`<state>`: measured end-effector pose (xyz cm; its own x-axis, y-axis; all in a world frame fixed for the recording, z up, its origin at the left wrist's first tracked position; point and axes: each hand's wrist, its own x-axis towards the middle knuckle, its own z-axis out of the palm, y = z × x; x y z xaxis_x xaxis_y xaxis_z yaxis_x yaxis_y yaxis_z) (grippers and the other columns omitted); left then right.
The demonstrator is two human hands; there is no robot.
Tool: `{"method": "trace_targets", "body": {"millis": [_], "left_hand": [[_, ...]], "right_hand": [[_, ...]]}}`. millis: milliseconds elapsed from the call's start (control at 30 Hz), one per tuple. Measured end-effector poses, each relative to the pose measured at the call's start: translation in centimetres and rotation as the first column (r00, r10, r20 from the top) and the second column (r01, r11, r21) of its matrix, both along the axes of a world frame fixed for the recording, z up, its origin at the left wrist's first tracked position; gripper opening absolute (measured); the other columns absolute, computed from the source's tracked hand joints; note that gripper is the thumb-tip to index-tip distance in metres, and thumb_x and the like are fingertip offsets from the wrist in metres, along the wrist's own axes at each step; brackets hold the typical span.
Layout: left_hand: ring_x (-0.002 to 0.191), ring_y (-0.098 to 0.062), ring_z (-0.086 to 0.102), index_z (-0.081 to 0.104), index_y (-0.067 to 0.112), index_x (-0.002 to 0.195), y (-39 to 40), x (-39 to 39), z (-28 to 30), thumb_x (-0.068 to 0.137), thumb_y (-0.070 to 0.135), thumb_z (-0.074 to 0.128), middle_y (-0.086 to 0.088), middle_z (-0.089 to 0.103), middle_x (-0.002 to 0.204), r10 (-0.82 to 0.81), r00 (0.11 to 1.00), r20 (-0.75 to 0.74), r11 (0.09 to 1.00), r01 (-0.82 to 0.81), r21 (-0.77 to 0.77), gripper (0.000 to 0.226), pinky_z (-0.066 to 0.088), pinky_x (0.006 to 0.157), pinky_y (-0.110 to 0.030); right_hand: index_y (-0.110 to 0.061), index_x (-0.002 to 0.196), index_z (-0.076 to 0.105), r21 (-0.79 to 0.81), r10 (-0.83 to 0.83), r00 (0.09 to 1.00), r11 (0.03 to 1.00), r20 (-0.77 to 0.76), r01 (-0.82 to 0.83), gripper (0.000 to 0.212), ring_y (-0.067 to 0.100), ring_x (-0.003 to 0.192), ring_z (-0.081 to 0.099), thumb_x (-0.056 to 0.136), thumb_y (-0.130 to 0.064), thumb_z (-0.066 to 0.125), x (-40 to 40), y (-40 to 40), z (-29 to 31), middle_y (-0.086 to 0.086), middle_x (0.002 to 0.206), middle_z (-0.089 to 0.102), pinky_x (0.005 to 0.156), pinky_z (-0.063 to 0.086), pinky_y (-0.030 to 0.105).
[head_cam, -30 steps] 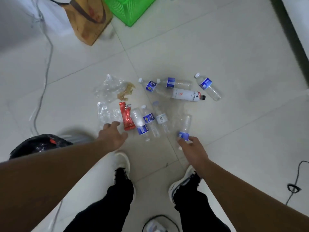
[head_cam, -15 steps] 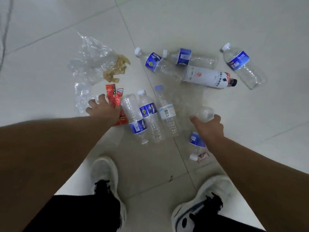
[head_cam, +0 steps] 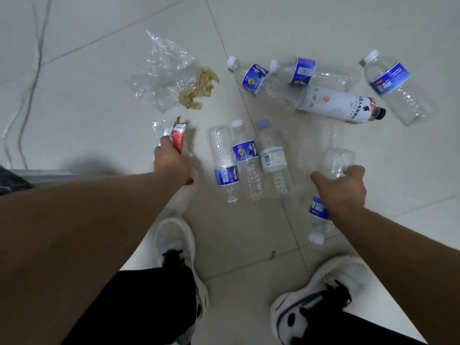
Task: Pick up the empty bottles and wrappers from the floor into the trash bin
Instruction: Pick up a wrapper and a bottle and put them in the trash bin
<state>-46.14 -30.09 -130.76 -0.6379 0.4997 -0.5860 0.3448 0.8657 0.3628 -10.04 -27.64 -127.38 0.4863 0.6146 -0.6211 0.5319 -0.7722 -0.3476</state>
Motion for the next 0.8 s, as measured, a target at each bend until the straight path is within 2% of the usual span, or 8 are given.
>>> {"method": "trace_targets", "body": {"millis": [67,100,300,367,467,533,600,800], "left_hand": [[0.103,-0.047,0.068,0.048,0.02,0.137,-0.9,-0.5,3.3,0.094,0.02,0.071,-0.012,0.054,0.126,-0.032,0.999,0.029,0.999,0.032,-0.021,0.049,0.064,0.074,-0.062],[0.101,-0.048,0.069,0.048,0.021,0.139,-1.3,-0.7,5.2,0.093,0.018,0.07,-0.012,0.054,0.127,-0.041,0.998,0.049,0.999,0.043,-0.021,0.051,0.063,0.079,-0.063],[0.075,-0.042,0.074,0.049,0.026,0.138,-3.3,-1.3,15.3,0.088,0.008,0.061,-0.011,0.06,0.119,-0.009,0.996,0.086,1.0,0.01,-0.012,0.054,0.061,0.043,-0.047],[0.078,-0.04,0.075,0.047,0.026,0.144,-3.8,-1.1,18.3,0.088,0.009,0.064,-0.011,0.064,0.118,-0.007,0.998,0.063,0.999,0.009,-0.031,0.061,0.063,0.05,-0.044],[0.096,-0.031,0.074,0.048,0.022,0.15,-4.3,-0.6,22.3,0.087,0.015,0.07,-0.01,0.071,0.117,-0.013,0.998,0.057,0.997,0.018,-0.079,0.067,0.064,0.076,-0.043],[0.07,-0.011,0.074,0.065,0.02,0.129,-4.6,0.3,24.7,0.086,0.019,0.071,-0.005,0.074,0.097,-0.013,0.996,0.086,0.994,0.022,-0.103,0.043,0.058,0.052,-0.029],[0.048,-0.005,0.067,0.07,0.02,0.098,-4.7,1.6,26.6,0.085,0.019,0.071,-0.002,0.07,0.076,-0.019,0.992,0.122,0.992,0.034,-0.119,0.013,0.042,0.034,-0.019],[0.071,-0.03,0.066,0.064,0.014,0.083,-5.1,4.7,28.8,0.09,0.025,0.063,-0.008,0.069,0.078,-0.065,0.993,0.099,0.981,0.082,-0.177,0.013,0.045,0.059,-0.032]], "right_hand": [[-0.019,0.141,0.046,0.0,0.016,1.0,1.0,-0.009,-0.016,0.08,0.033,0.109,0.069,0.077,-0.045,0.087,-0.2,-0.4,3.1,0.006,0.119,0.063,0.1,0.06,0.055],[-0.018,0.142,0.046,-0.001,0.017,1.0,1.0,-0.013,-0.017,0.08,0.033,0.109,0.069,0.078,-0.045,0.087,-0.2,-0.6,4.7,0.006,0.118,0.062,0.1,0.059,0.055],[-0.024,0.132,0.045,-0.022,-0.02,0.998,1.0,-0.059,0.019,0.071,0.025,0.089,0.068,0.078,-0.044,0.086,-0.7,-1.7,14.3,0.004,0.109,0.063,0.084,0.059,0.043],[-0.029,0.125,0.042,-0.035,-0.038,0.996,0.999,-0.085,0.036,0.068,0.016,0.082,0.064,0.077,-0.046,0.086,-0.7,-2.0,17.2,-0.002,0.1,0.06,0.079,0.057,0.041],[-0.03,0.123,0.042,-0.061,-0.066,0.993,0.996,-0.101,0.06,0.068,0.017,0.082,0.065,0.076,-0.049,0.087,-0.6,-2.3,20.9,-0.007,0.095,0.058,0.08,0.06,0.043],[-0.03,0.122,0.043,-0.072,-0.088,0.989,0.994,-0.116,0.079,0.068,0.018,0.082,0.067,0.074,-0.05,0.088,-0.5,-2.5,23.0,-0.005,0.097,0.061,0.073,0.057,0.038],[-0.029,0.123,0.045,-0.092,-0.119,0.983,0.99,-0.143,0.106,0.07,0.02,0.083,0.069,0.073,-0.05,0.088,-0.5,-2.7,24.8,-0.003,0.1,0.063,0.065,0.053,0.033],[-0.022,0.128,0.055,-0.188,-0.248,0.935,0.961,-0.253,0.204,0.092,0.032,0.097,0.076,0.049,-0.059,0.085,-0.9,-4.0,27.3,0.008,0.111,0.071,0.081,0.067,0.051]]}}
